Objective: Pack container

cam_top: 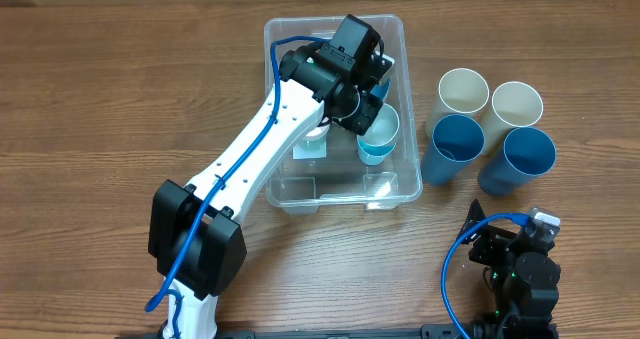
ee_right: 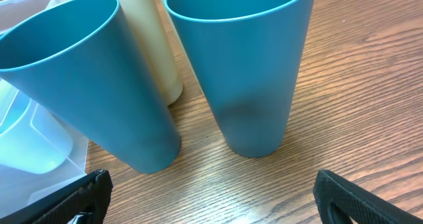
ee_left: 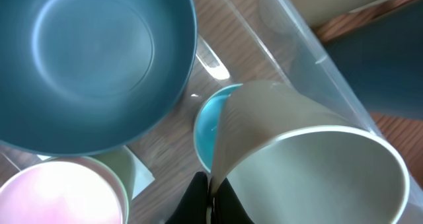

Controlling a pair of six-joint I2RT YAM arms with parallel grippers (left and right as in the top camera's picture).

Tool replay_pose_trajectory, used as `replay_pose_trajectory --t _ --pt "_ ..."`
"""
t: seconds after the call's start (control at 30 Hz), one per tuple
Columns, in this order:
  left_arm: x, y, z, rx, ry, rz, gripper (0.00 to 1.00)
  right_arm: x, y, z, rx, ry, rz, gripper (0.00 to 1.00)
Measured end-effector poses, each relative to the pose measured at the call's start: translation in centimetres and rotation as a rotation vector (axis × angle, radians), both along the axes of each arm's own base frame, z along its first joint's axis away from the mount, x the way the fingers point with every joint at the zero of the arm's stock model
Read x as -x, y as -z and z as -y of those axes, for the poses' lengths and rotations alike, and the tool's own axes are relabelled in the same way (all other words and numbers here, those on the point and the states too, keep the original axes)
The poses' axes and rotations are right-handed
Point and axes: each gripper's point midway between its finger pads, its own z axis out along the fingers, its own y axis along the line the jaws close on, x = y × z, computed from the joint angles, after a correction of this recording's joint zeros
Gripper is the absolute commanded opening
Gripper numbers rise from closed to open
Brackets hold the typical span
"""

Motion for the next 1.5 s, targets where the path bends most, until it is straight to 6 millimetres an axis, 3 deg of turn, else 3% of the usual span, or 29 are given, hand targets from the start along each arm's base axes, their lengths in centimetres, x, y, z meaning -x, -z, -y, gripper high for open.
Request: replay_pose_trajectory --t 0.13,0.2,0.27,0.33,0.4,0.5,0.6,0.73,0.77,0.8,0.83,0.87,1.03,1.3,1.5 --pt "0.1 0.3 -0.6 -0.032 -0.013 -0.005 0.04 0.0 0.0 0.0 0.0 0.0 0.0 1.0" --pt "0.1 0.4 -1.0 -0.051 -0.02 -0.004 0.09 0.0 0.0 0.0 0.0 0.0 0.0 1.0" --pt "0.1 0.4 -1.1 -0.058 -0.025 -0.001 0.22 0.0 0.0 0.0 0.0 0.001 0.0 1.0" --pt "0.0 0.5 -1.2 -0.063 -0.031 0.001 0.47 0.0 0.0 0.0 0.0 0.0 0.0 1.0" --pt "0.0 0.5 -1.3 -0.067 -0.027 0.004 0.58 0.0 0.0 0.0 0.0 0.0 0.0 1.0" --pt "0.1 0.0 -1.4 -0.07 -0.033 0.0 0.59 0.0 0.0 0.0 0.0 0.0 0.0 1.0" --pt "-0.2 -2.5 -1.3 -0.056 -0.038 0.025 0.59 0.0 0.0 0.0 0.0 0.001 0.0 1.0" --pt "-0.6 -9.3 -2.3 -0.034 -0.096 0.114 0.67 0.0 0.0 0.0 0.0 0.0 0.0 1.0" --pt "-0.6 -10.6 -3.0 -0.035 -0.121 0.129 0.75 0.0 0.0 0.0 0.0 0.001 0.0 1.0" --pt "-0.6 -11.3 -3.4 -0.039 -0.13 0.137 0.89 0.0 0.0 0.0 0.0 0.0 0.0 1.0" --pt "-0.8 -13.4 -5.0 -0.036 -0.18 0.166 0.97 0.0 0.0 0.0 0.0 0.0 0.0 1.0" --pt "-0.9 -14.1 -5.8 -0.035 -0.204 0.174 1.0 0.0 0.0 0.0 0.0 0.0 0.0 1.0" --pt "-1.1 -16.9 -14.8 -0.075 -0.418 0.149 1.0 0.0 0.0 0.0 -0.001 0.001 0.0 1.0" --pt "-3.5 -17.4 -27.7 -0.044 -0.749 0.124 1.0 0.0 0.0 0.0 0.001 0.0 0.0 1.0" --pt "-3.0 -18.0 -33.9 -0.04 -0.899 0.13 1.0 0.0 0.0 0.0 0.001 0.0 0.0 1.0"
